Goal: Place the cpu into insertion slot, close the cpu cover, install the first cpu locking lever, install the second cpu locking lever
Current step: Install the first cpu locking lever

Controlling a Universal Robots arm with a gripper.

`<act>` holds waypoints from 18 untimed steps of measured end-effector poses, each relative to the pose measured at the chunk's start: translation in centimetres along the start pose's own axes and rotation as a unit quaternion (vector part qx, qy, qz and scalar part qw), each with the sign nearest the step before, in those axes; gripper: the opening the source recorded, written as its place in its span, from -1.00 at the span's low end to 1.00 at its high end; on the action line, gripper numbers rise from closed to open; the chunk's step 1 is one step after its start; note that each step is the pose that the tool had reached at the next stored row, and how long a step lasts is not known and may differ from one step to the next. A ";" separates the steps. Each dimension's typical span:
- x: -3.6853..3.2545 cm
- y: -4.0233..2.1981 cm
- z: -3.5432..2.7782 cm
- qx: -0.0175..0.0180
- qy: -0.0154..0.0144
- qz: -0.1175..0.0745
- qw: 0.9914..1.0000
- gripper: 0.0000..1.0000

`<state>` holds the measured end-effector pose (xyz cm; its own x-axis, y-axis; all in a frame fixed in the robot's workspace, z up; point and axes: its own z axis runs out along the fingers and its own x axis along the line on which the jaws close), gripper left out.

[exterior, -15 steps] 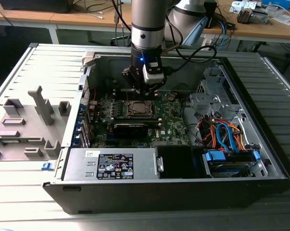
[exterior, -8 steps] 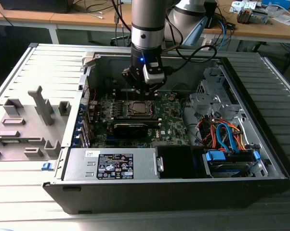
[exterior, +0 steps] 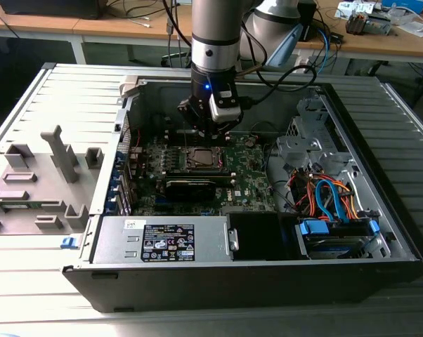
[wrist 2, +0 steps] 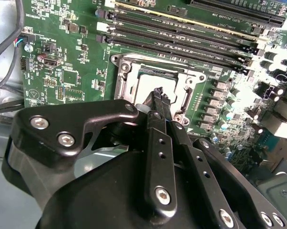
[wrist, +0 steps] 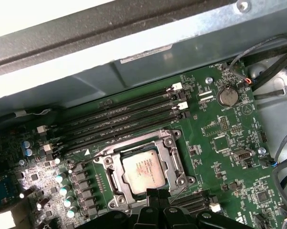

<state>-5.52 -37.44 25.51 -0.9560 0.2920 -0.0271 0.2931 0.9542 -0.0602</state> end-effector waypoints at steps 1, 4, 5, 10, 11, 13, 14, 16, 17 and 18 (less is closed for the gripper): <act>0.00 0.00 0.00 0.000 0.000 -0.001 1.000 -0.79; 0.00 0.00 0.00 0.000 0.000 -0.003 1.000 -0.79; 0.00 0.00 0.00 0.000 0.000 -0.004 1.000 -0.79; 0.00 0.00 0.00 0.000 0.000 -0.008 1.000 -0.79; 0.00 0.00 0.01 0.000 -0.001 -0.008 1.000 -0.79; 0.00 0.00 0.00 0.000 -0.001 -0.011 1.000 -0.79; 0.00 0.00 0.01 0.000 -0.001 -0.012 1.000 -0.79; 0.00 0.00 0.01 0.000 -0.001 -0.013 1.000 -0.79; 0.00 0.00 0.01 0.000 -0.001 -0.014 1.000 -0.79; 0.00 0.00 0.01 0.000 -0.001 -0.015 1.000 -0.79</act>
<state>-5.51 -37.44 25.51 -0.9645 0.2627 -0.0271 0.2639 0.9627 -0.0602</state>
